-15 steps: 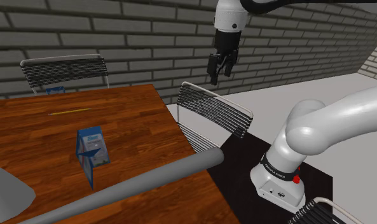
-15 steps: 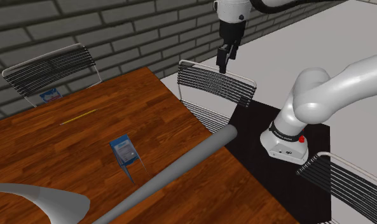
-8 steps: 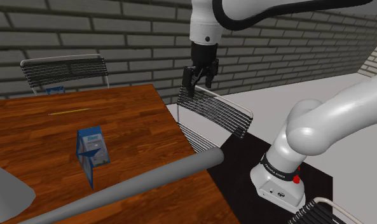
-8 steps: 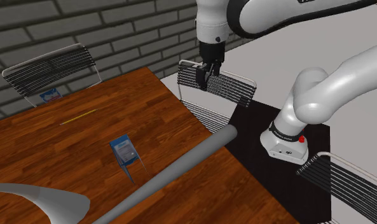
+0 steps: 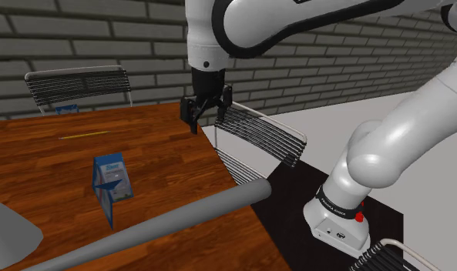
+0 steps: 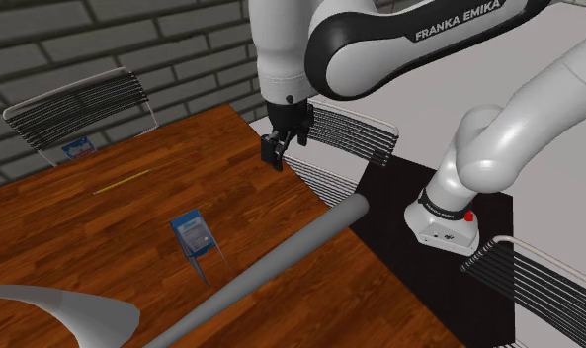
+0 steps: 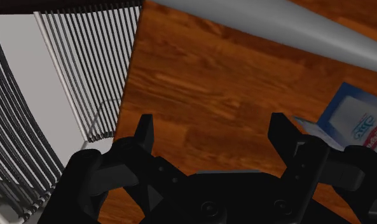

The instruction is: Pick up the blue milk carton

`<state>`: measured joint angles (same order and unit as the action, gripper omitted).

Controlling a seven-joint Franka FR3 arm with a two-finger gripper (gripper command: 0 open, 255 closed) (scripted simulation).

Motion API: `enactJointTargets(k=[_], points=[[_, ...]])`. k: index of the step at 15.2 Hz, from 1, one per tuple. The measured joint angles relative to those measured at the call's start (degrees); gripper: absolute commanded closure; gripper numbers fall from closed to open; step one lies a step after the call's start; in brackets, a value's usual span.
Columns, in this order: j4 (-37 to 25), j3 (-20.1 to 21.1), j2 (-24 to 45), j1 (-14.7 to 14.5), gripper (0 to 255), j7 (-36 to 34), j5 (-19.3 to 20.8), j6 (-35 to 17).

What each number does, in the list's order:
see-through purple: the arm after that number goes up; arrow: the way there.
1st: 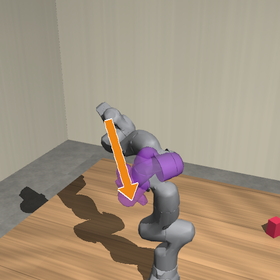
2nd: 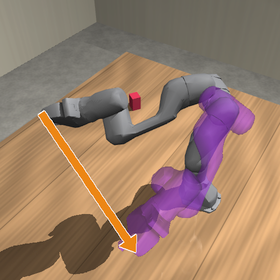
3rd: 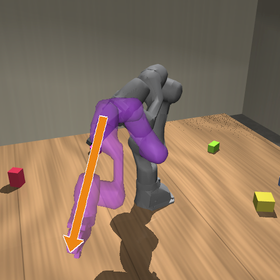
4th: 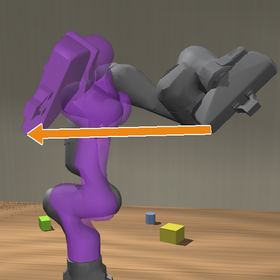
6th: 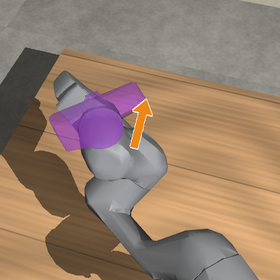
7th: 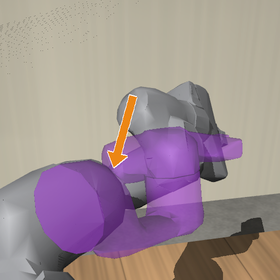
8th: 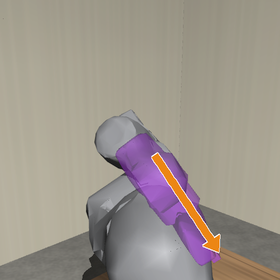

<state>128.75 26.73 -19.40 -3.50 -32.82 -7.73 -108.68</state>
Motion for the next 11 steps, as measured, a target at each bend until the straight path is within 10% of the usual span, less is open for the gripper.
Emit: enactJointTargets(k=[11], points=[[-18.09, 8.83, 24.83, -1.98, 0, -20.0, 11.96, -5.65]])
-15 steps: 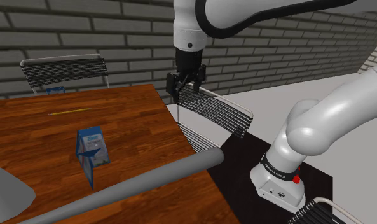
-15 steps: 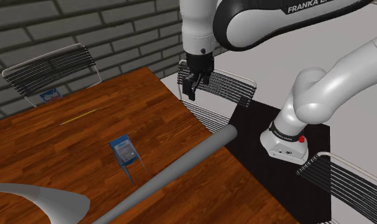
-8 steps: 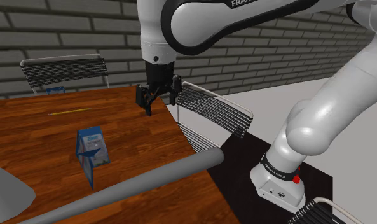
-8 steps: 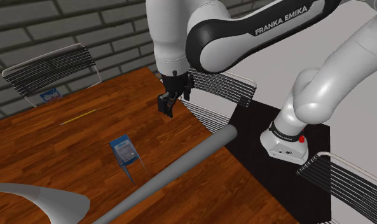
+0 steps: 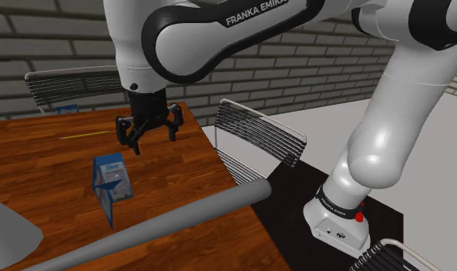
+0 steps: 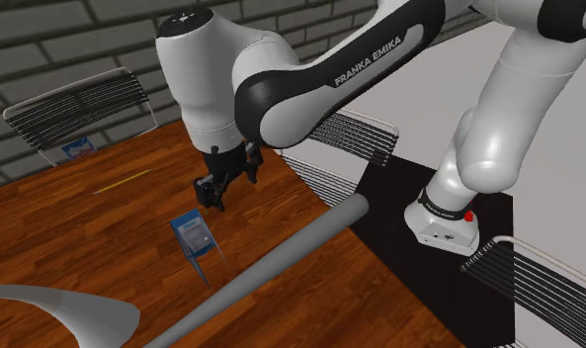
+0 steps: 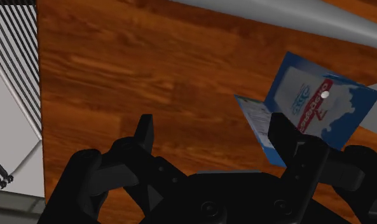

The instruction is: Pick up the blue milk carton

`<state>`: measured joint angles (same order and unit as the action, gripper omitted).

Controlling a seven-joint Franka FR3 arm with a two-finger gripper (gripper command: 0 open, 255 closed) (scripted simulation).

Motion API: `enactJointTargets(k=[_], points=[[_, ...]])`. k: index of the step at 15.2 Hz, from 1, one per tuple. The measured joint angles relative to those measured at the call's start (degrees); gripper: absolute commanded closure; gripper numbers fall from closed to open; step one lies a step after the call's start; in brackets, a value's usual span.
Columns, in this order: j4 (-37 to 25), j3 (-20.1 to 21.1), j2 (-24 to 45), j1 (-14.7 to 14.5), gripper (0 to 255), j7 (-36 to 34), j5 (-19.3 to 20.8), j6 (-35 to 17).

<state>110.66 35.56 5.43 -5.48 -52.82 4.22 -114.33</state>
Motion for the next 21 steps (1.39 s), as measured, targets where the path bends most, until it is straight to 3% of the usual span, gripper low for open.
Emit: enactJointTargets(k=[9, 17, 18, 21], points=[[-22.0, -1.4, 21.24, -10.16, 0, -12.8, 12.36, 3.21], [-20.29, -2.35, 24.0, -10.9, 0, -14.11, 14.09, -0.97], [-20.16, -2.39, 24.11, -10.93, 255, -14.17, 14.16, -1.18], [-20.11, -2.42, 24.12, -10.95, 255, -14.25, 14.23, -1.38]])
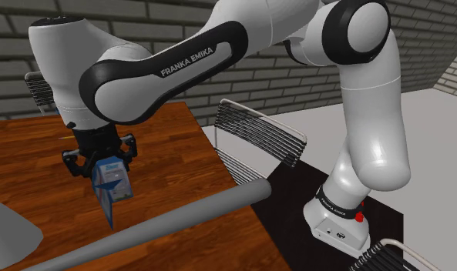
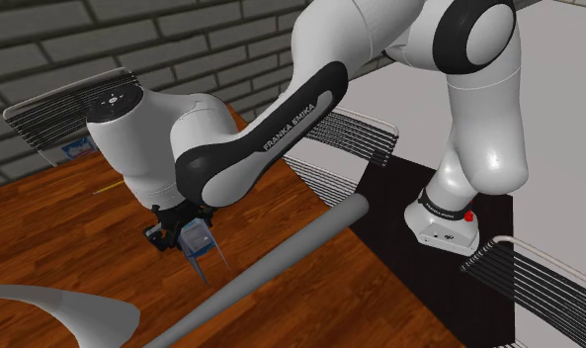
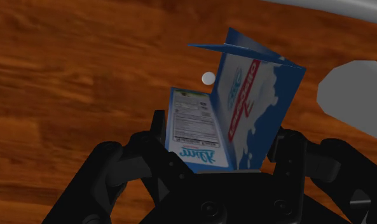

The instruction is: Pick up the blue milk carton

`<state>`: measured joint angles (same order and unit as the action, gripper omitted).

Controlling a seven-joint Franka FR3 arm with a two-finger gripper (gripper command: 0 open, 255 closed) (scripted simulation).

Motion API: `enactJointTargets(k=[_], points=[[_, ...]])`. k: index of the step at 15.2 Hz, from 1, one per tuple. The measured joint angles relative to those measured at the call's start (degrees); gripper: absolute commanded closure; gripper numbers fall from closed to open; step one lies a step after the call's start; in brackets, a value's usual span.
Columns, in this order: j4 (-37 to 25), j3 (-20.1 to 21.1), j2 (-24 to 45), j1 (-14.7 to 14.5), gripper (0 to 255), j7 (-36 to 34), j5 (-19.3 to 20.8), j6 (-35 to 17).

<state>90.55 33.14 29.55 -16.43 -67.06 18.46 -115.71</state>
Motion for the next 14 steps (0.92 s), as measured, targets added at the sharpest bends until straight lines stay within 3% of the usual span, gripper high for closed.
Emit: enactJointTargets(k=[7, 14], points=[[0.07, 0.01, -0.03, -0.02, 255, -0.08, 0.03, -0.06], [-2.33, 0.59, -1.34, 0.11, 255, 0.72, -1.04, 3.64]])
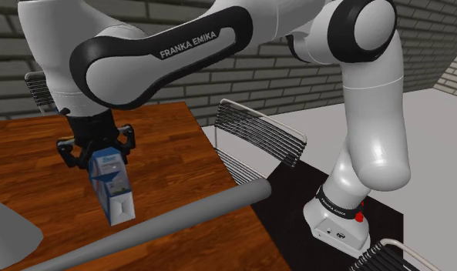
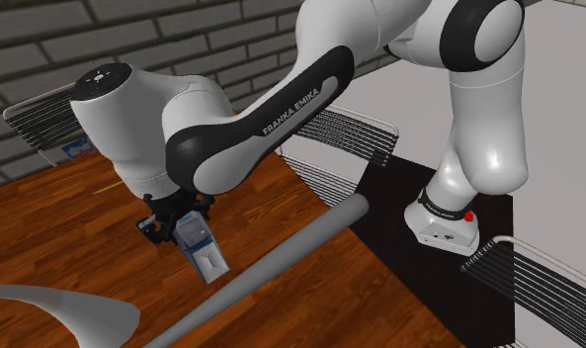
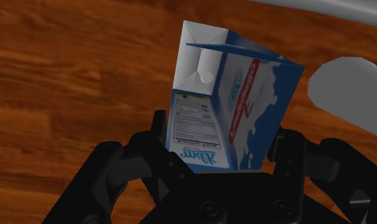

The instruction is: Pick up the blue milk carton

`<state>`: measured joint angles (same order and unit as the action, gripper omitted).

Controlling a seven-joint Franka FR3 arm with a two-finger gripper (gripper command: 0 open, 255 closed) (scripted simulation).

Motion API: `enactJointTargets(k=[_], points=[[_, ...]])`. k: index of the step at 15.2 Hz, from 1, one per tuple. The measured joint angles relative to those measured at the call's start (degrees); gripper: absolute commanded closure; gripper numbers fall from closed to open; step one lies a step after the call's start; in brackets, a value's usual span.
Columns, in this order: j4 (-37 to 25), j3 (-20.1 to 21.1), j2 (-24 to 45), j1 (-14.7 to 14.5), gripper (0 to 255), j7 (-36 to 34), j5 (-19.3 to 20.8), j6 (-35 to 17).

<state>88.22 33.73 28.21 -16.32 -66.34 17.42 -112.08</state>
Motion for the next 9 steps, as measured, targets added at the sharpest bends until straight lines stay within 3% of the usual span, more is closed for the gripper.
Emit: enactJointTargets(k=[9], points=[[-4.89, 0.65, -1.45, -0.28, 255, 0.87, -1.14, 6.05]])
